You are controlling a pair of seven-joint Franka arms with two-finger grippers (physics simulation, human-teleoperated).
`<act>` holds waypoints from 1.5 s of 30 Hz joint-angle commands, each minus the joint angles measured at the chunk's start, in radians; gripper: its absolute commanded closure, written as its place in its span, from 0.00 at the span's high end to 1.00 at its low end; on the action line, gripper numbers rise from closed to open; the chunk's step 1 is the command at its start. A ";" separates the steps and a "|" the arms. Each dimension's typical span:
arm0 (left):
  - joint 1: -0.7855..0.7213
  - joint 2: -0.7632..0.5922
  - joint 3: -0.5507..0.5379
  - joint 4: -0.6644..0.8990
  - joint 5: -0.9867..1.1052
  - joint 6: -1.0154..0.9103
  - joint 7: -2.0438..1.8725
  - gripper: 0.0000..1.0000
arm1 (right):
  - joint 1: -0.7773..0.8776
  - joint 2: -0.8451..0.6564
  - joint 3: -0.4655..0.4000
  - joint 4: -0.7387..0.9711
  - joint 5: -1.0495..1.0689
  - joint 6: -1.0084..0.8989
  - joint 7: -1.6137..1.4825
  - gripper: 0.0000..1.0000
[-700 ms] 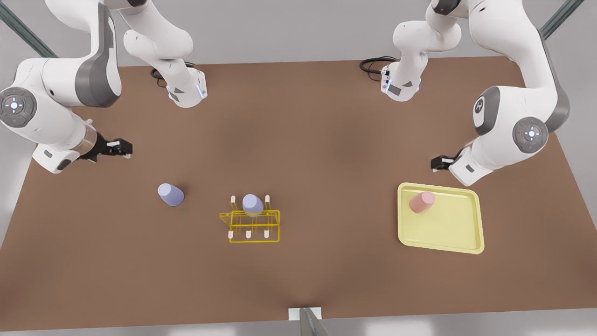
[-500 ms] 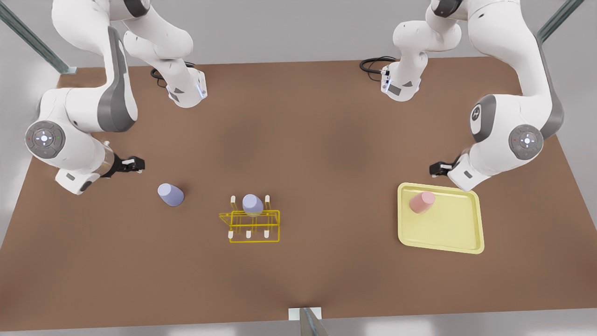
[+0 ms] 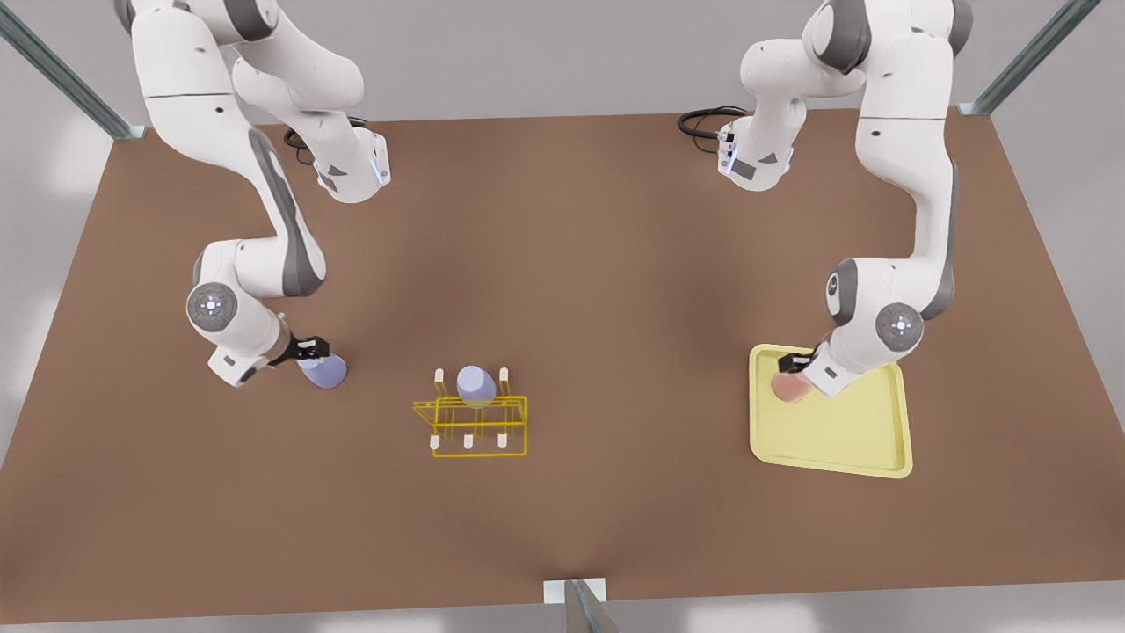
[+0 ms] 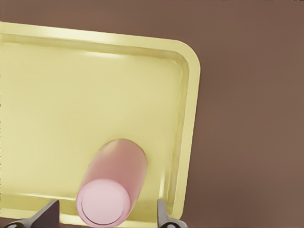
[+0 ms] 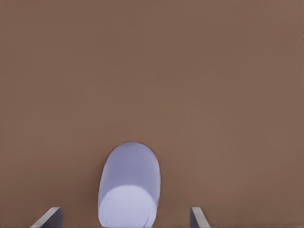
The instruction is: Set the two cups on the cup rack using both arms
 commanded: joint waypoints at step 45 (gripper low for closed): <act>-0.007 0.113 0.014 -0.052 0.001 0.203 0.012 0.85 | -0.010 0.149 -0.006 -0.085 0.078 0.197 0.096 0.89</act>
